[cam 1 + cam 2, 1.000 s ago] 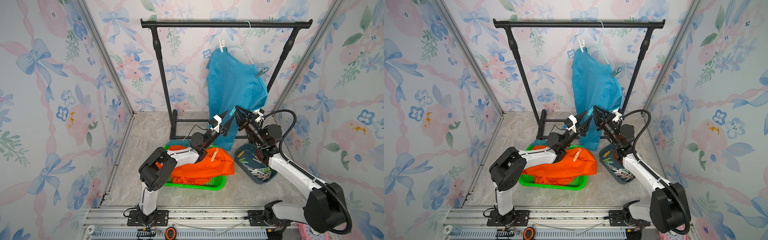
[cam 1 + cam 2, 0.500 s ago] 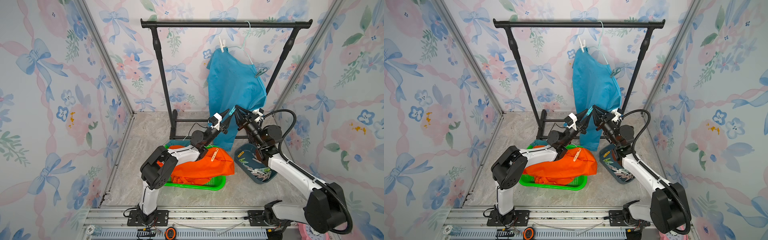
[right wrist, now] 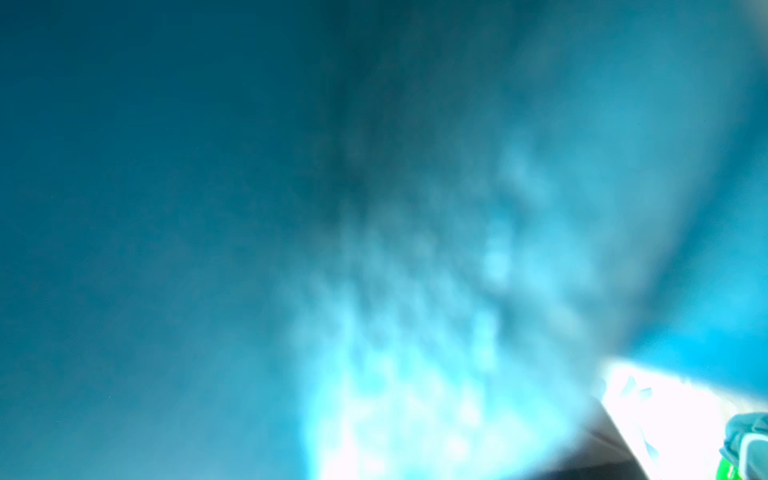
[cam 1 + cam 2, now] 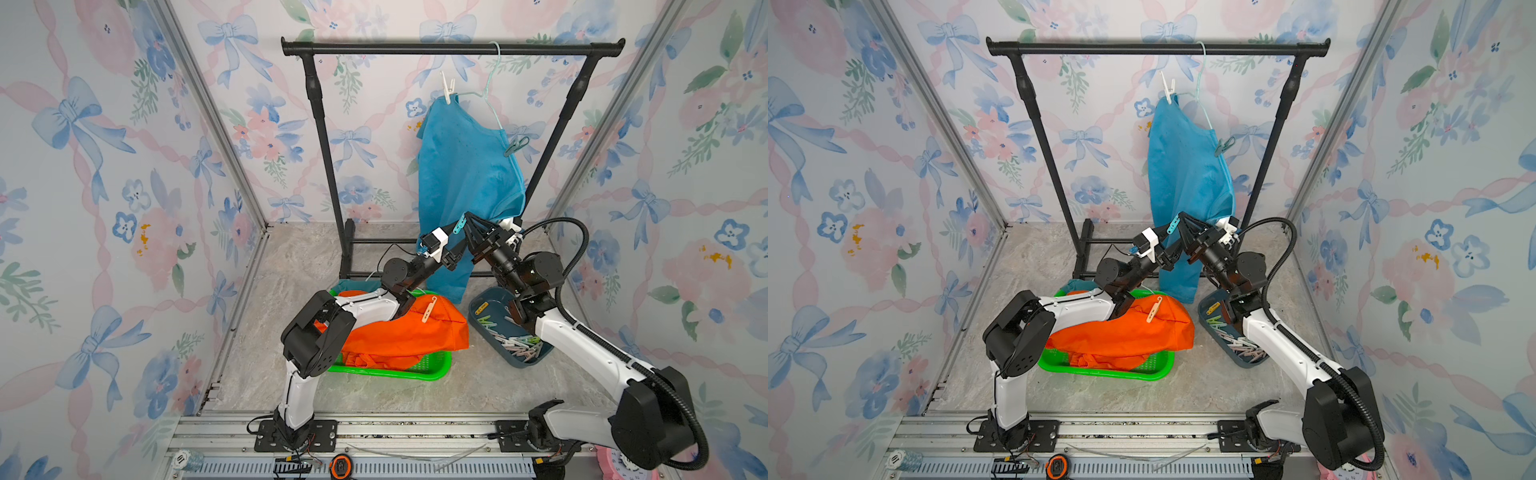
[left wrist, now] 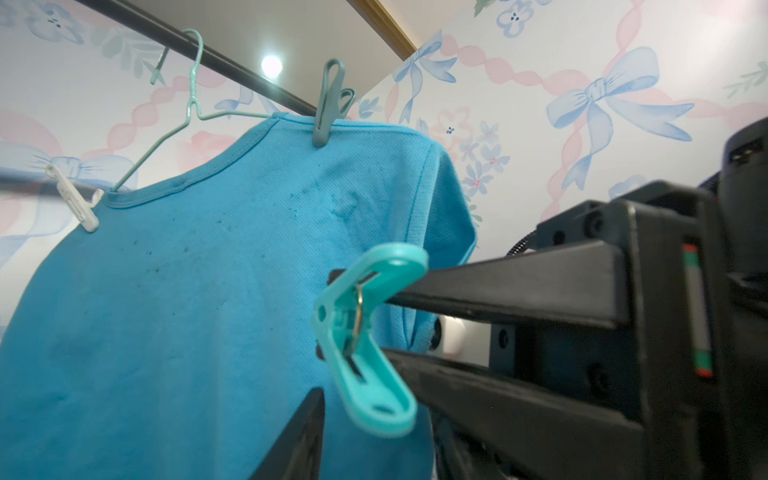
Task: Use clothespins to secure the t-shirt on both sides of the hanger
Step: Pick up the clothespin from the storage box.
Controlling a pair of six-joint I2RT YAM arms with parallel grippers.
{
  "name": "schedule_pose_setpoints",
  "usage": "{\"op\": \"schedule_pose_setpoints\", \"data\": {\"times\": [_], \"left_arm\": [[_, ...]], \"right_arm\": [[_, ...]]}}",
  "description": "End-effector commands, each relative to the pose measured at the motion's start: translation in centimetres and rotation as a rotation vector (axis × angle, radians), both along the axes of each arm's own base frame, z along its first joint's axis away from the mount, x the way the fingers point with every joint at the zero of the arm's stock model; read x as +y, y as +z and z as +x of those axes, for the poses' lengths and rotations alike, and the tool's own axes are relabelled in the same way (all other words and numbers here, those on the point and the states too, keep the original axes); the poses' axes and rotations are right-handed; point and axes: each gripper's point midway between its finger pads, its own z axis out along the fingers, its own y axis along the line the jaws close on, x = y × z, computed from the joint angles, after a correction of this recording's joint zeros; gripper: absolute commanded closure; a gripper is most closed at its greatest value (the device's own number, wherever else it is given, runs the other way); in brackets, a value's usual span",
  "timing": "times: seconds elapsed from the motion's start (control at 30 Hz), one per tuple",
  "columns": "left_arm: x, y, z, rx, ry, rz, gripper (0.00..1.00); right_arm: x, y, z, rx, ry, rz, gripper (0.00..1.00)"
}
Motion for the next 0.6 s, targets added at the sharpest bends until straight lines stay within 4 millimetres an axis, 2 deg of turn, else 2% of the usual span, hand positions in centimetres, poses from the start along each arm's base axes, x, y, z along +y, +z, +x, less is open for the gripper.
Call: {"op": "schedule_pose_setpoints", "data": {"times": [0.0,0.17,0.27,0.4,0.57], "left_arm": [[0.6,1.9,-2.7,-0.092,-0.072,-0.009,0.58],[2.9,1.9,-2.6,-0.078,-0.036,-0.021,0.59],[4.2,2.0,-2.9,-0.077,-0.023,-0.024,0.56],[4.7,2.4,-3.4,-0.102,-0.016,-0.010,0.45],[4.3,3.2,-3.3,-0.115,-0.020,-0.025,0.42]], "right_arm": [[0.4,0.7,-0.2,-0.010,0.016,-0.011,0.82],[-0.1,1.3,-0.1,-0.020,0.012,-0.016,0.82],[-0.3,1.7,0.0,-0.026,0.008,-0.019,0.82],[-0.2,1.9,0.0,-0.030,0.016,-0.024,0.82],[0.5,2.2,-0.3,-0.033,0.039,-0.027,0.82]]}}
